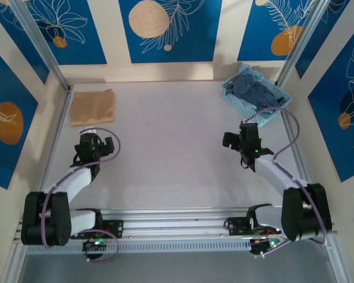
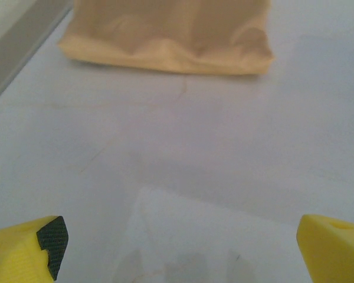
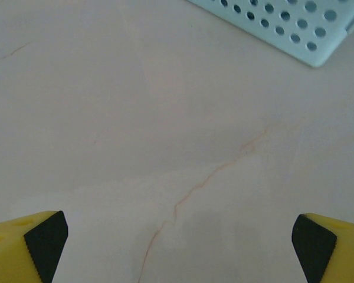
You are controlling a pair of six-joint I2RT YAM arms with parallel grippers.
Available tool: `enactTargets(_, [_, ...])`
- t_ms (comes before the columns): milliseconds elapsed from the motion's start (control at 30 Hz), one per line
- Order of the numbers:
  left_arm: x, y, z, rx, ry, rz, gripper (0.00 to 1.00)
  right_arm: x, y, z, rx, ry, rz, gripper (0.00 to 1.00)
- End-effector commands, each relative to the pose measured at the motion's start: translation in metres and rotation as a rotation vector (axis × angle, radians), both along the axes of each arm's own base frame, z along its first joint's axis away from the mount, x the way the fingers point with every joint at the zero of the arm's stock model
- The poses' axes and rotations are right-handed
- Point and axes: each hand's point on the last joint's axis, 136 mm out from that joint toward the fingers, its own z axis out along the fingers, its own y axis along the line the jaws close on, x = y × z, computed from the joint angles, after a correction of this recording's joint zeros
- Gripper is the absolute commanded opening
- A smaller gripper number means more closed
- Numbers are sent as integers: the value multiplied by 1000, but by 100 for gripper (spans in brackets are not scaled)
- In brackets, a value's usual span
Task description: Fold and stack the t-shirts
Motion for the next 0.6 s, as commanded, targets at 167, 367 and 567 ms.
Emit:
enactTargets(167, [55, -21, 1, 58, -88, -161, 100, 56, -1, 11, -64, -221, 122, 99])
enactTargets(367, [52, -40, -2, 98, -151, -245, 100, 64, 0, -7, -37, -235, 182, 99])
enactTargets(567, [42, -29, -7, 111, -218, -174, 100, 37, 7, 3, 7, -418, 257, 99])
